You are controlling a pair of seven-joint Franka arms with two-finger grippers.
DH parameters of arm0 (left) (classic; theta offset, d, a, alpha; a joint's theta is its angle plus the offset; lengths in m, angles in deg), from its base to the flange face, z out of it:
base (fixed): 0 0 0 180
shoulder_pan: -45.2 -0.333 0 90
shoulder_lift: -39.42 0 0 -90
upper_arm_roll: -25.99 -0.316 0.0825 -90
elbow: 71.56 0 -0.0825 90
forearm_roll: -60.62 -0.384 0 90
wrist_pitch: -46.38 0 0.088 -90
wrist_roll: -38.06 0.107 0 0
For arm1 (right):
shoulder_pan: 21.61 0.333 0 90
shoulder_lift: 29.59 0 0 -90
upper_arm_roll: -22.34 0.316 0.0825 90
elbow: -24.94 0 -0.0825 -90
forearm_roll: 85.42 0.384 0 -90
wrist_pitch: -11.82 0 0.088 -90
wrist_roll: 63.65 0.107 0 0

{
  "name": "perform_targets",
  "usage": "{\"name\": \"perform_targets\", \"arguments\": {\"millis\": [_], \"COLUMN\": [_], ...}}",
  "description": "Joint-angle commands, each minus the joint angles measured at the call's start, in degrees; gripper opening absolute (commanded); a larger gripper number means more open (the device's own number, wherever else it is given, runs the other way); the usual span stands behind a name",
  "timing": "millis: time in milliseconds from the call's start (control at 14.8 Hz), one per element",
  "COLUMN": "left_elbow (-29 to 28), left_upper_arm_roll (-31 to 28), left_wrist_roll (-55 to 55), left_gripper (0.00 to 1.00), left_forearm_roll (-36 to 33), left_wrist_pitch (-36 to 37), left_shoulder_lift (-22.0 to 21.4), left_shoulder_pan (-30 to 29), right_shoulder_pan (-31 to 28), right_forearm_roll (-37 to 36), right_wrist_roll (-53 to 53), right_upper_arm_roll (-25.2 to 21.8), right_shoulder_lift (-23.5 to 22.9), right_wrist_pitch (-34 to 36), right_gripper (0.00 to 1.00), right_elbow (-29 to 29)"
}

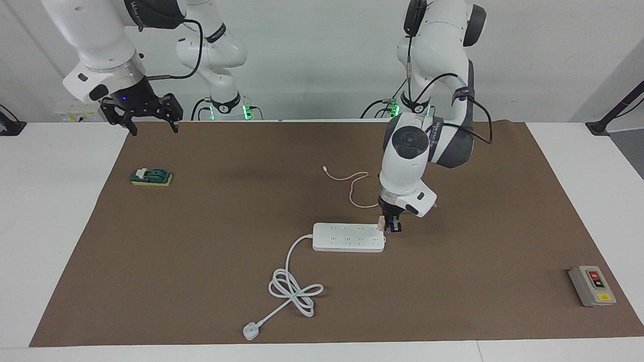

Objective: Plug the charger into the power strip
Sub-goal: 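Push the charger into the power strip socket with the left gripper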

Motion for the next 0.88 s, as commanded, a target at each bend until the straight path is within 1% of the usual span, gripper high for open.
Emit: {"name": "perform_targets", "arguments": {"millis": [0, 407, 814], "left_elbow": [-2.93, -4.87, -6.1], "left_upper_arm_roll": [0.02, 0.02, 0.38], "left_wrist_roll": [-0.73, -0.55, -0.46], "left_gripper": [0.0, 0.0, 0.0], "left_forearm_roll": [0.2, 1.34, 1.25], "left_wrist_pitch": [-2.21, -4.67, -5.2], "left_shoulder_lift": [-0.82, -1.26, -1.0], "left_shoulder_pan": [0.52, 0.52, 0.52], "right_shoulder_pan": [-0.94, -1.11, -1.02], "right_forearm_roll": [-0.49, -0.32, -0.32], "right_wrist_roll": [-1.38, -1.12, -1.03], "right_upper_arm_roll": [0.85, 0.85, 0.85], "right_shoulder_lift": [-0.28, -0.19, -0.19], "right_wrist_pitch": [1.0, 1.08, 1.08], "right_gripper": [1.0, 1.0, 1.0], "right_elbow": [0.65, 0.65, 0.56]}}
